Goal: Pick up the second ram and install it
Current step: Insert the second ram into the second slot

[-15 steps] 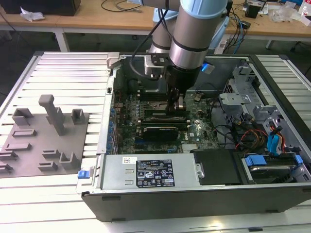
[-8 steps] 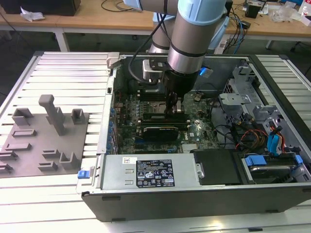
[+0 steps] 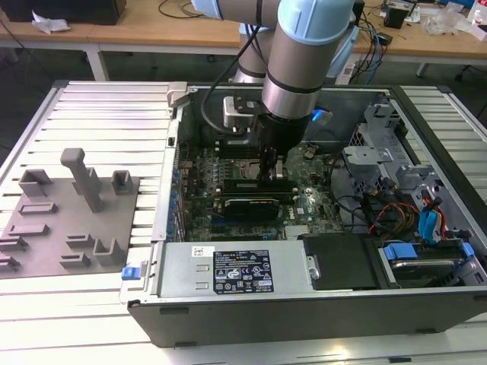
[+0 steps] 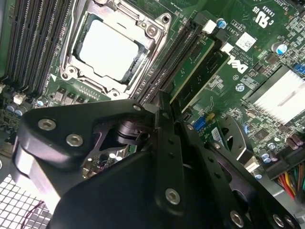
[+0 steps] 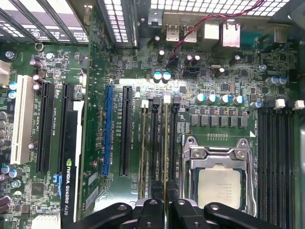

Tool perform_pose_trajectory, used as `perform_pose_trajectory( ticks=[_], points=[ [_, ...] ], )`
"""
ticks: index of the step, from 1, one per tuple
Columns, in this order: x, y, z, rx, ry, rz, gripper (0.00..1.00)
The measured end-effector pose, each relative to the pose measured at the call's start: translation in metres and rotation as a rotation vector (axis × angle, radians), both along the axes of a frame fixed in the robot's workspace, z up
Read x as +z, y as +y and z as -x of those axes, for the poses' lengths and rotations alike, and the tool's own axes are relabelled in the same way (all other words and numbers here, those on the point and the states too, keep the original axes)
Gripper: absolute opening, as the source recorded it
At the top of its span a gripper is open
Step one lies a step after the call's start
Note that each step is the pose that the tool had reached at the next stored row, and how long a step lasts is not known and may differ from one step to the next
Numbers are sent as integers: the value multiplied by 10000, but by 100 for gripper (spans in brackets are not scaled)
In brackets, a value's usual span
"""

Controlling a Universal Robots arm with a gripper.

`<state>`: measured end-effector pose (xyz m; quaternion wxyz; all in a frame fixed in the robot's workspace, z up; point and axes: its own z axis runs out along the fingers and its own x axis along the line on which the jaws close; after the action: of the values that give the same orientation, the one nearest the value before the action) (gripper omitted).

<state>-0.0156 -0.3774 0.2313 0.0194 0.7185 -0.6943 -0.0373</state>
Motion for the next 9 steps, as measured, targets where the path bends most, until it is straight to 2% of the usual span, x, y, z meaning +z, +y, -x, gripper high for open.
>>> perform_pose_trajectory(
  ticks=[9],
  points=[
    [-24,0,3,-1,0,0,14]
  ],
)
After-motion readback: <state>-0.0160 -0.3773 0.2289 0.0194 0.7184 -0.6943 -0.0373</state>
